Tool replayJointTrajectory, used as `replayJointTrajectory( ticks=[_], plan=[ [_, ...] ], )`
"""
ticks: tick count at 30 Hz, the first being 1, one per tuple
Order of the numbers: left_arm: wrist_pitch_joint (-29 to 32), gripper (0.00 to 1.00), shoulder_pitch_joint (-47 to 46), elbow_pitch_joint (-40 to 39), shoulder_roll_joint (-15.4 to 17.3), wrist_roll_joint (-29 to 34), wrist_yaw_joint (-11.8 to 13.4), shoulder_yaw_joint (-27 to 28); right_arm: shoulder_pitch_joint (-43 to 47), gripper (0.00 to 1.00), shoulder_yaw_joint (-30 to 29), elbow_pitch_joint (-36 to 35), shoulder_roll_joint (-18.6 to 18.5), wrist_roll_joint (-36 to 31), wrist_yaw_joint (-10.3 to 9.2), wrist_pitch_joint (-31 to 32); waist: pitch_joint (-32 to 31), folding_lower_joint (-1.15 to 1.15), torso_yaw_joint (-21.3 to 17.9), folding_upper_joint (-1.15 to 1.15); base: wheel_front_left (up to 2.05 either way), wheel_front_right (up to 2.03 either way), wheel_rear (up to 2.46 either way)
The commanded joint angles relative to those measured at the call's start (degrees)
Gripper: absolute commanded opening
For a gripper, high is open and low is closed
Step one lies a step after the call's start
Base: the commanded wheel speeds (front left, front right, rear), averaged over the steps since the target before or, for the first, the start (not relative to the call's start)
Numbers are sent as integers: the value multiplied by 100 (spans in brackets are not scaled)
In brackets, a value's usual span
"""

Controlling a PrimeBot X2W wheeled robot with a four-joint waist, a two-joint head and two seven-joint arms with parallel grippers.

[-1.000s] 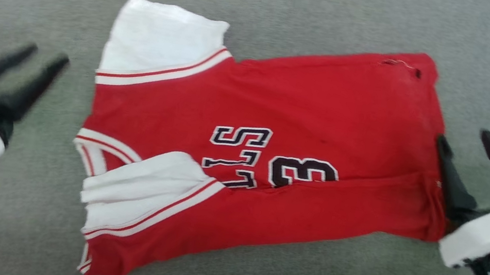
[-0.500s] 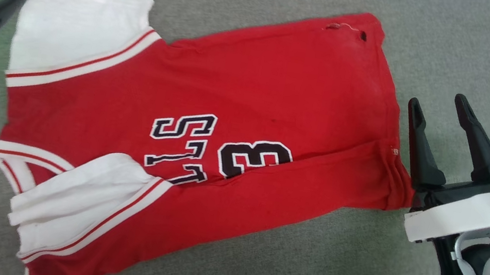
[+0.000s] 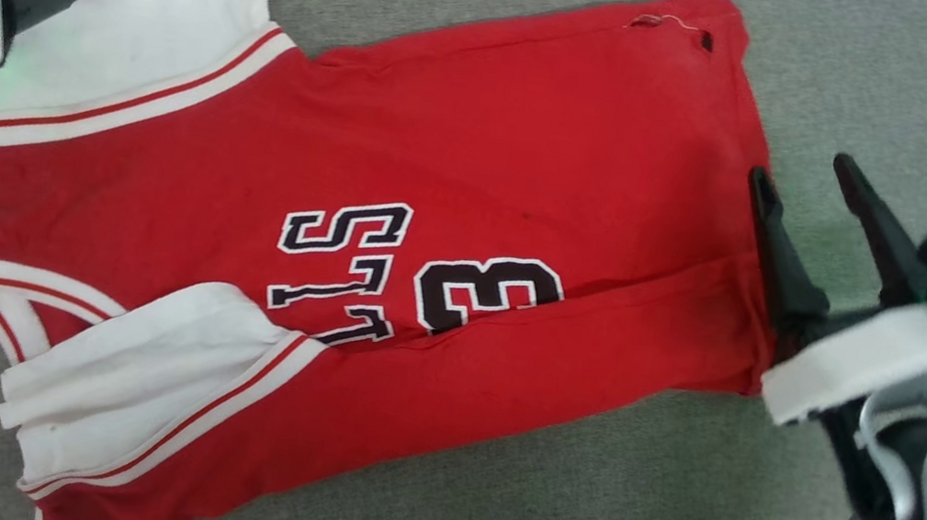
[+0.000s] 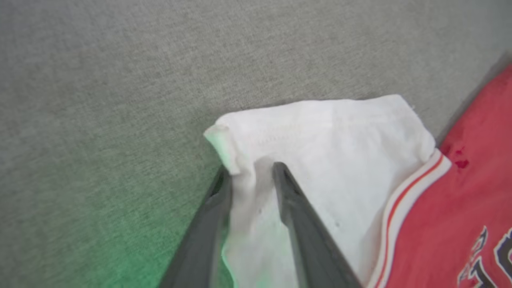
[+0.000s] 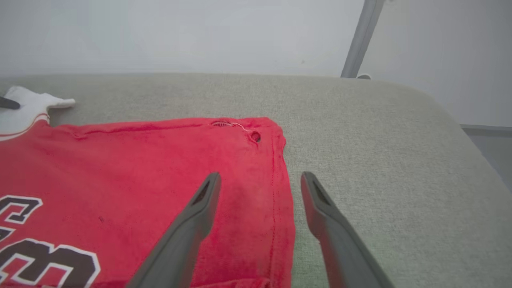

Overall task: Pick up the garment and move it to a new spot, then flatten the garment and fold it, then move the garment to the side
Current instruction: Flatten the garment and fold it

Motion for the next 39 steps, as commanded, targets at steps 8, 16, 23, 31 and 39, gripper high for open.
replayJointTrajectory(
  ticks=[8, 16, 23, 31, 39],
  plan=[
    [-429, 0, -125, -407, -297, -20, -25, -66, -1830, 100, 60, 1078, -711, 271, -5, 1896, 155, 0, 577, 0, 0, 0, 0],
    [-633, 0, -233, -539, -526, -118, -25, -134, -2983, 100, 92, 2345, -943, 666, -5, 3184, 291, 0, 979, 0, 0, 0, 0],
    [-838, 0, -245, -639, -636, -188, -26, -239, -3298, 34, 267, 3034, -930, 820, -5, 3684, 271, 0, 1121, 0, 0, 0, 0],
    [-1495, 0, -22, -938, -801, -343, -25, -200, -3128, 0, 146, 2958, -1070, 1069, -6, 3074, -200, 0, 1319, 0, 0, 0, 0],
    [-2442, 0, 794, -2325, -340, -378, -25, -315, -1917, 0, 21, 1960, -1500, 1400, -5, 2971, -958, 0, 1611, 0, 0, 0, 0]
  ],
)
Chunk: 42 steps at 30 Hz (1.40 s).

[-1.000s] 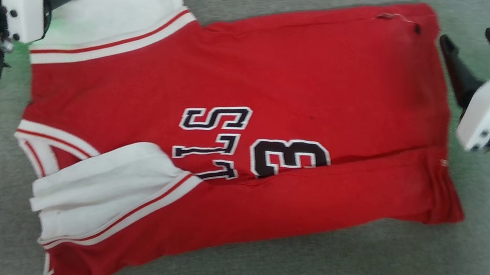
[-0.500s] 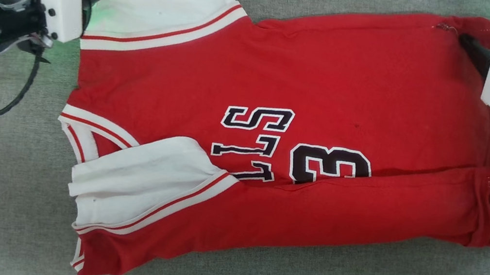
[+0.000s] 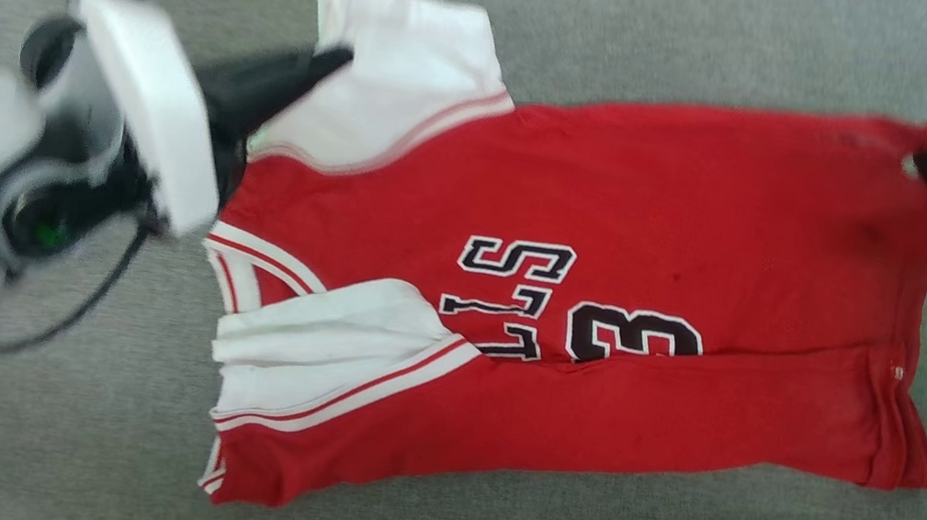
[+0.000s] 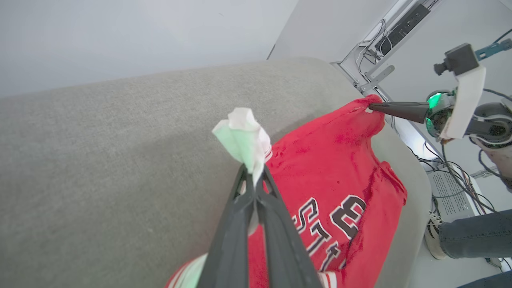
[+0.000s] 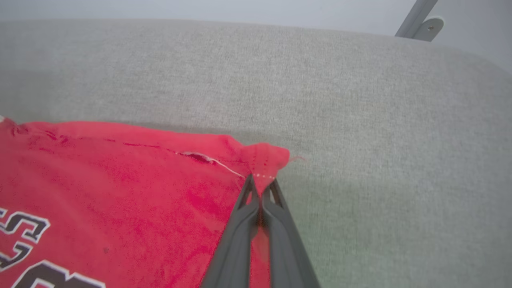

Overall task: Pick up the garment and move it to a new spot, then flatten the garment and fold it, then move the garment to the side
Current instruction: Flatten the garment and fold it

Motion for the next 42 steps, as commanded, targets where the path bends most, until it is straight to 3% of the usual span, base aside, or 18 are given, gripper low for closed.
replayJointTrajectory(
  ticks=[1, 5, 12, 17, 25, 26, 27, 28, 29, 31, 38, 42],
  plan=[
    [-160, 0, 215, -204, 127, 26, -23, -48, 300, 0, -48, -176, -74, 43, -6, 37, -291, 0, 174, 0, 0, 0, 0],
    [-758, 0, 910, -964, 623, 95, -23, -192, 1256, 0, -413, -895, -225, 102, -7, 199, -497, 0, 251, 0, 0, 0, 0],
    [-1802, 0, 2181, -1665, 1255, 183, -23, -364, 2829, 0, -1269, -1976, -25, 74, -6, 455, -593, 0, 332, 0, 0, 0, 0],
    [-2073, 0, 2913, -1625, 1194, 92, -23, -384, 3421, 0, -1529, -2249, 262, 1, -6, 510, -546, 0, 340, 0, 0, 0, 0],
    [-2130, 0, 3249, -994, 525, 72, -23, -227, 3419, 0, -1522, -1895, 465, -159, -5, 351, -539, 0, 395, 0, 0, 0, 0],
    [-2133, 0, 3265, -912, 447, 86, -23, -219, 3365, 3, -1498, -1854, 472, -173, -6, 302, -538, 0, 391, 0, 0, 0, 0],
    [-2135, 0, 3267, -801, 410, 136, -23, -209, 3332, 29, -1482, -1816, 470, -194, -6, 257, -541, 0, 391, 0, 0, 0, 0],
    [-2138, 24, 3269, -702, 371, 182, -23, -194, 3308, 53, -1477, -1787, 466, -213, -6, 207, -546, 0, 393, 0, 0, 0, 0],
    [-2140, 54, 3281, -618, 314, 217, -23, -173, 3273, 100, -1490, -1756, 471, -215, -6, 170, -554, 0, 394, 0, 0, 0, 0],
    [-2142, 100, 3302, -471, 220, 320, -23, -94, 3242, 100, -1537, -1733, 462, -181, -6, 183, -568, 0, 407, 0, 0, 0, 0],
    [-2141, 100, 3787, -107, -135, 698, -23, 828, 3237, 100, -1948, -1562, 490, -52, -5, 379, -611, 0, 632, 0, 0, 0, 0],
    [-2141, 100, 4231, 252, -604, 1254, -23, 1631, 3203, 100, -1974, -1093, 472, 43, -5, 501, -663, 0, 861, 0, 0, 0, 0]
  ],
)
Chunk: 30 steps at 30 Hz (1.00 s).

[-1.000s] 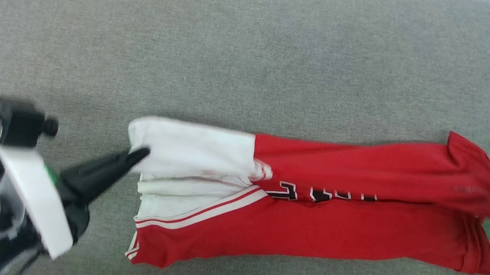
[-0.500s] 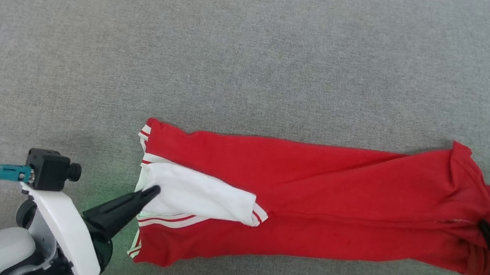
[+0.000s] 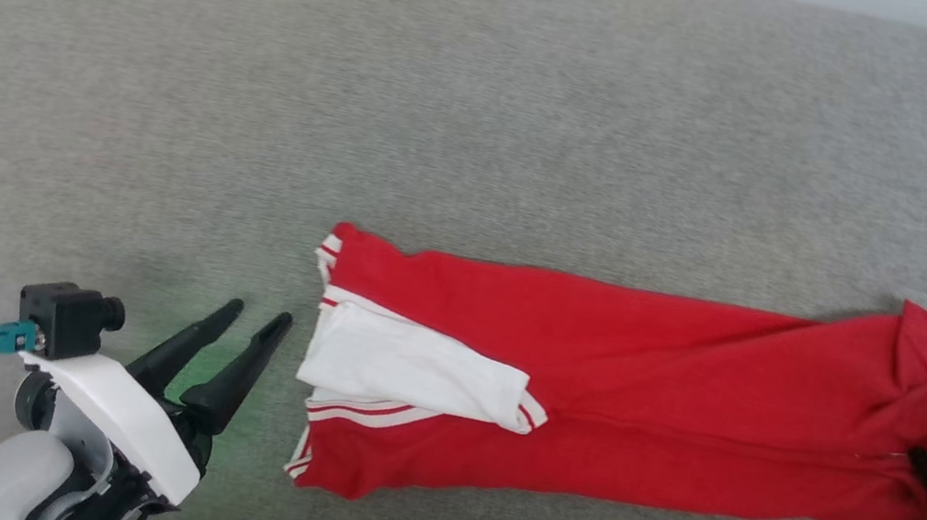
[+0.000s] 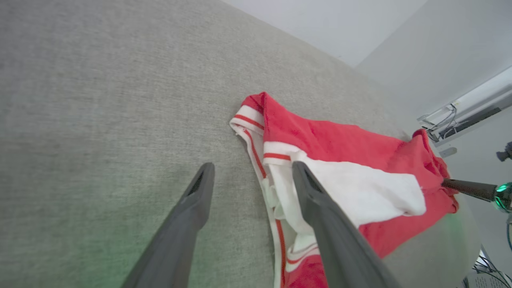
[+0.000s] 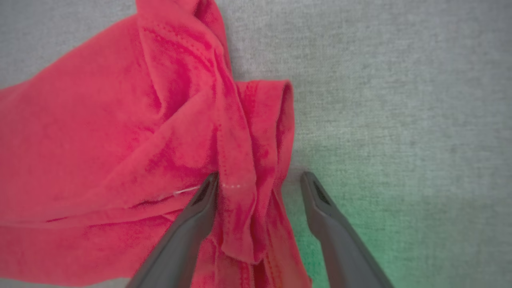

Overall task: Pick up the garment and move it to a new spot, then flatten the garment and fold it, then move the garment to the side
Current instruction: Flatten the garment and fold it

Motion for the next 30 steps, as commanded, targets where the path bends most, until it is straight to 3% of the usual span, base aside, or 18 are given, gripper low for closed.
replayJointTrajectory(
  ticks=[1, 11, 13, 14, 16, 22, 30],
  plan=[
    [-26, 100, 288, 239, -338, 549, -22, 546, -82, 100, 21, 272, -22, 72, -3, -30, -77, 0, 241, 0, 0, 0, 0],
    [-26, 100, 1211, 374, -1617, 3436, -11, 2512, -95, 100, 170, 1009, -48, -3, 0, 340, -272, 0, 731, 0, 0, 0, 0],
    [-26, 100, 1344, 311, -1805, 3893, -8, 2837, -76, 49, 152, 1106, -63, -65, 0, 466, -298, 0, 788, 0, 0, 0, 0],
    [-26, 100, 1394, 261, -1872, 4132, -12, 2951, -64, 40, 133, 1155, -63, -100, 0, 534, -311, 0, 806, 0, 0, 0, 0],
    [-26, 100, 1504, 146, -2048, 4510, -17, 3166, -59, 0, 103, 1198, -54, -157, -1, 626, -327, 0, 832, 0, 0, 0, 0],
    [-26, 100, 1746, -259, -2278, 5173, -20, 3559, -216, 0, -121, 1201, -1, -318, -6, 582, -342, 0, 772, 0, 0, 0, 0],
    [-26, 100, 1862, -526, -2266, 5276, -15, 3733, -539, 0, -917, 1119, -130, -332, -16, 166, -373, 0, 499, 0, 0, 0, 0]
  ],
)
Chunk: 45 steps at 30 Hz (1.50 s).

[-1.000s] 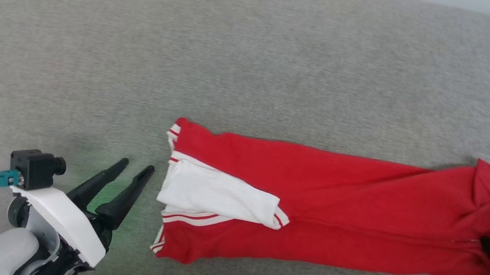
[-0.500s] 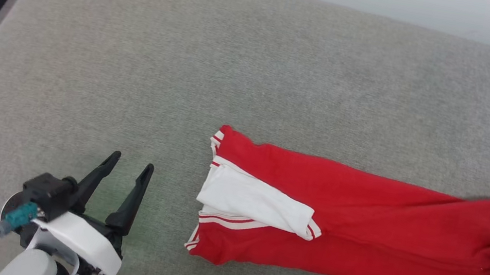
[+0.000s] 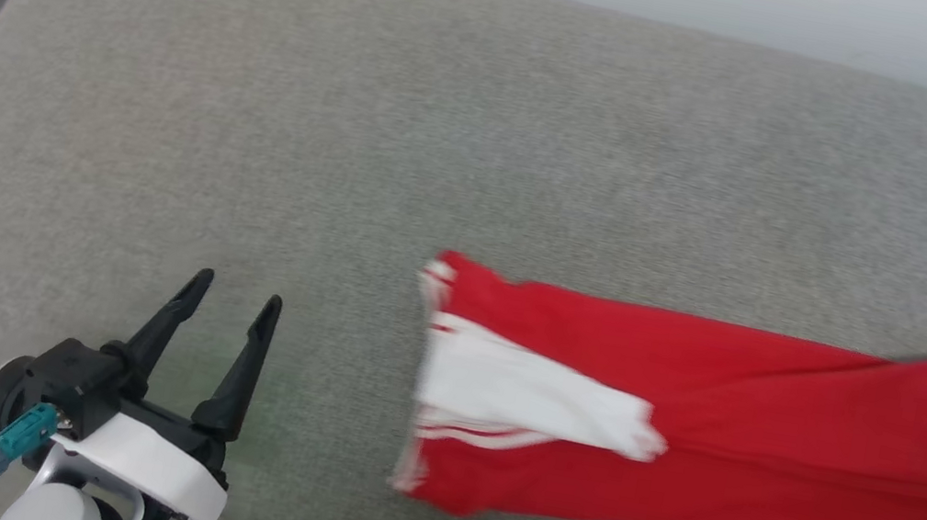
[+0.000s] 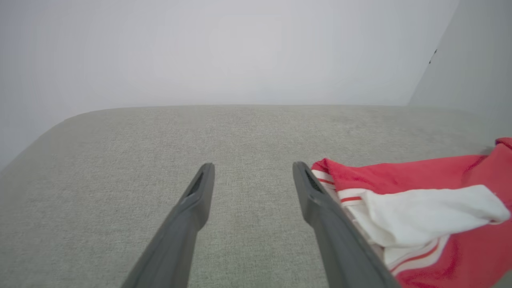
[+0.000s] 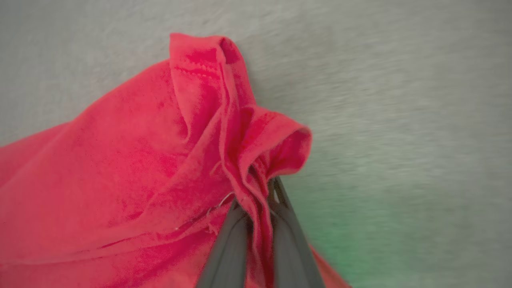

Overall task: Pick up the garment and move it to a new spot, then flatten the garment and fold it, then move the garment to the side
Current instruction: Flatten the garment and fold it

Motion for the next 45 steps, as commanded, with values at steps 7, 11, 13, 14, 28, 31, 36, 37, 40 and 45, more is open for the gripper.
replayJointTrajectory(
  ticks=[7, 11, 13, 14, 28, 31, 36, 37, 40, 45],
  plan=[
    [-28, 100, 112, -24, 93, 6, -9, 27, 35, 0, -1167, 55, -456, -180, -24, -318, -98, 0, -266, 0, 0, 0, 0],
    [-28, 100, 145, 8, 126, -48, -9, 48, 126, 0, -1449, -117, -449, -168, -22, -212, -177, 0, -377, 0, 0, 0, 0],
    [-28, 100, 148, -9, 134, -48, -9, 38, 190, 0, -1343, -257, -400, -130, -22, -162, -204, 0, -416, 0, 0, 0, 0],
    [-28, 100, 160, -13, 146, -40, -9, 4, 229, 0, -1246, -381, -341, -113, -20, -134, -222, 0, -433, 0, 0, 0, 0],
    [-28, 100, -4, -105, 143, -228, -10, -245, 592, 0, 1610, -2670, 155, 219, -18, 367, -202, 0, -350, 0, 0, 0, 0],
    [-28, 100, -100, -112, 136, -250, -10, -335, 480, 0, 2249, -2855, 219, 157, -18, 386, -154, 0, -252, 0, 0, 0, 0],
    [-28, 100, -241, -35, 53, -317, -10, -340, 247, 0, 3128, -2728, 238, 18, -18, 331, -94, 0, -80, 0, 0, 0, 0],
    [-28, 100, -266, -21, 46, -343, -10, -334, 203, 0, 3330, -2669, 228, 15, -18, 326, -81, 0, -60, 0, 0, 0, 0],
    [-28, 100, -333, 20, 35, -370, -10, -348, 7, 0, 3758, -2371, 270, 66, -18, 254, -47, 0, -7, 0, 0, 0, 0],
    [-28, 100, -369, 135, -2, -408, -10, -352, -180, 0, 4034, -1907, 264, 18, -18, 68, -52, 0, 53, 0, 0, 0, 0]
  ],
)
